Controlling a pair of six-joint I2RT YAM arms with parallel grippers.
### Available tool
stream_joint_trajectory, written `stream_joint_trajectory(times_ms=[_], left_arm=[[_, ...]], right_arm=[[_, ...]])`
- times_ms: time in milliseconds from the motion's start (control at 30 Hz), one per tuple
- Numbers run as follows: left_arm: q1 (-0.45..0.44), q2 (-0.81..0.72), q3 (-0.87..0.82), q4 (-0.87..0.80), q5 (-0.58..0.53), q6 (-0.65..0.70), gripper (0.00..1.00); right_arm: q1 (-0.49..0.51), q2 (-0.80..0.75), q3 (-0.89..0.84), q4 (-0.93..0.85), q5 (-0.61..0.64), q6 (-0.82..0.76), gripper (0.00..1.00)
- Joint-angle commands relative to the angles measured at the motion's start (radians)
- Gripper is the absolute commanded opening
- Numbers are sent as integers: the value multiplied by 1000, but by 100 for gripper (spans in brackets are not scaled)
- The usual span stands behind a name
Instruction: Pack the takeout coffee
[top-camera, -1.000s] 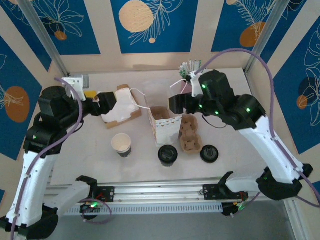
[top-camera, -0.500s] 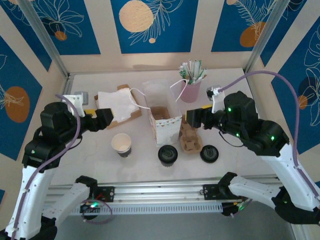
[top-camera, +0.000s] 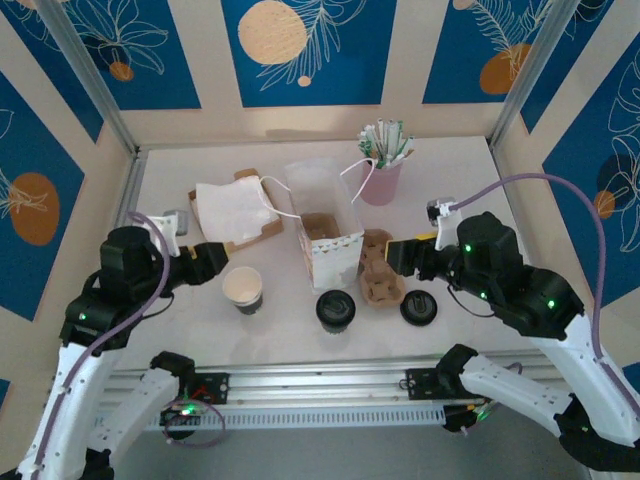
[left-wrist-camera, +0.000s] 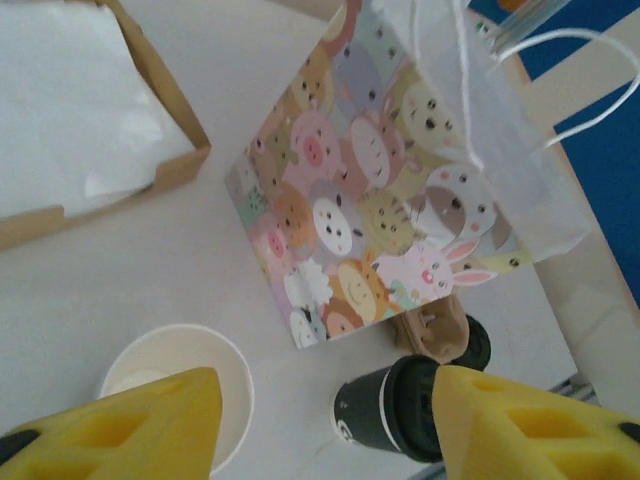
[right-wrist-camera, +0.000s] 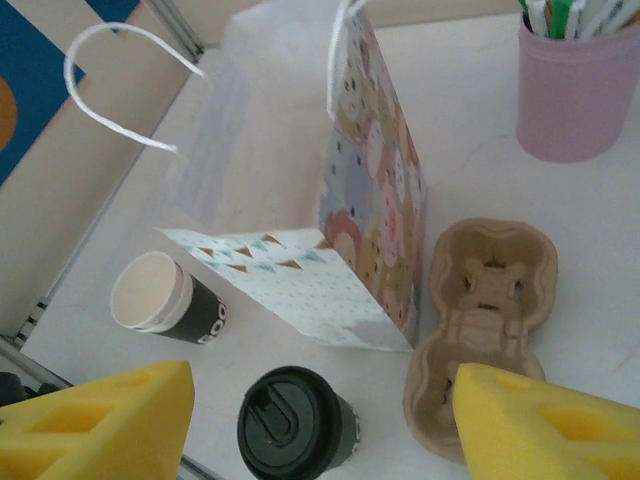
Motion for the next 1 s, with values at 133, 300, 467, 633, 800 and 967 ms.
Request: stream_joint_trajectory(times_ms=[133, 300, 467, 633, 800, 967], left_arm=[[1, -12, -89, 51, 97, -57, 51], [-12, -21, -156, 84, 112, -80, 48], [-20, 3, -195, 130, 127, -87, 48], [-30, 52, -209, 173, 134, -72, 49], [-43, 59, -258, 262, 145, -99, 53], [-53, 90, -290, 338, 193, -103, 61]], right_arm=[[-35, -12, -71, -16, -14, 100, 65], [-96, 2, -113, -26, -60, 120, 64], [-190, 25, -175, -12, -150, 107, 65], [-246, 46, -255, 66, -278, 95, 65], [-219, 58, -323, 141, -374, 75, 64], [-69, 82, -339, 150, -302, 39, 71]])
